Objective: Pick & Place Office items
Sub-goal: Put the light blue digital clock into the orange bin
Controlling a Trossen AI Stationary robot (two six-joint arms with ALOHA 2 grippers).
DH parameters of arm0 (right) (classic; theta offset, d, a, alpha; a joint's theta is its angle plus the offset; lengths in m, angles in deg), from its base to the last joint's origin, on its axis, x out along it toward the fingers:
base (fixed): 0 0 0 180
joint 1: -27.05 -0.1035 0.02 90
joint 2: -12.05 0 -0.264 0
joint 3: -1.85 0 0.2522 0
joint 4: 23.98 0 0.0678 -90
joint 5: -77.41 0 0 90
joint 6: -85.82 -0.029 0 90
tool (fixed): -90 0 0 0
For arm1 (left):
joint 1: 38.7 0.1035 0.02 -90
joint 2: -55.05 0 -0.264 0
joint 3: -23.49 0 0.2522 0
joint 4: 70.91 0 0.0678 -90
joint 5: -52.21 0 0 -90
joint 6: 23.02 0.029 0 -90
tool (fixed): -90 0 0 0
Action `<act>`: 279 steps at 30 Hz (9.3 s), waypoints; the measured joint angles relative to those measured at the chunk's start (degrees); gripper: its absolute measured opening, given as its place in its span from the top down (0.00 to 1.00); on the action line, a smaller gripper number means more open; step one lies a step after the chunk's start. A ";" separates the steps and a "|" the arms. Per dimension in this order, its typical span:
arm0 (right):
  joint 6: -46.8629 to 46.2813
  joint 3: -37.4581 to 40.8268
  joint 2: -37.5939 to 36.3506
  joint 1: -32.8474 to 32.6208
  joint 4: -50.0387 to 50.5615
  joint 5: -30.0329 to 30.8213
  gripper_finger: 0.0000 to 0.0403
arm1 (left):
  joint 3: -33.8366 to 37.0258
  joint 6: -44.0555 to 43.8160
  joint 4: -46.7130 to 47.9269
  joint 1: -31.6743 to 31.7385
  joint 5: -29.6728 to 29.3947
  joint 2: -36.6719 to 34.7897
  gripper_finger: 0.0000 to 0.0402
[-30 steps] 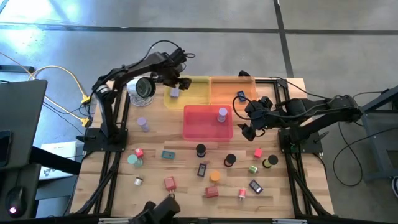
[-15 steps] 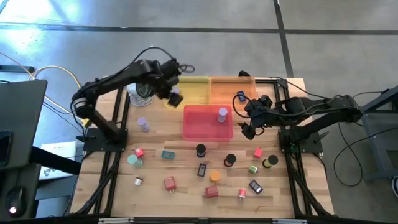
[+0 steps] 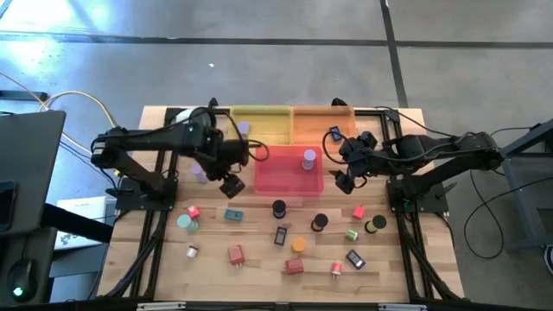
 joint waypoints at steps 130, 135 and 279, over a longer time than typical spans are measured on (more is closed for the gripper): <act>-0.66 0.00 0.02 -2.36 -3.08 -2.99 0.05 | 36.04 42.17 -41.58 -15.14 -6.19 13.43 0.64; -0.66 0.00 0.02 -2.36 -3.34 -2.99 0.05 | 36.02 38.75 -41.52 -15.09 -6.47 13.25 0.68; 21.04 -0.02 11.37 43.28 -9.38 -25.96 0.64 | 32.87 17.81 -88.61 -4.85 -13.89 -12.58 0.27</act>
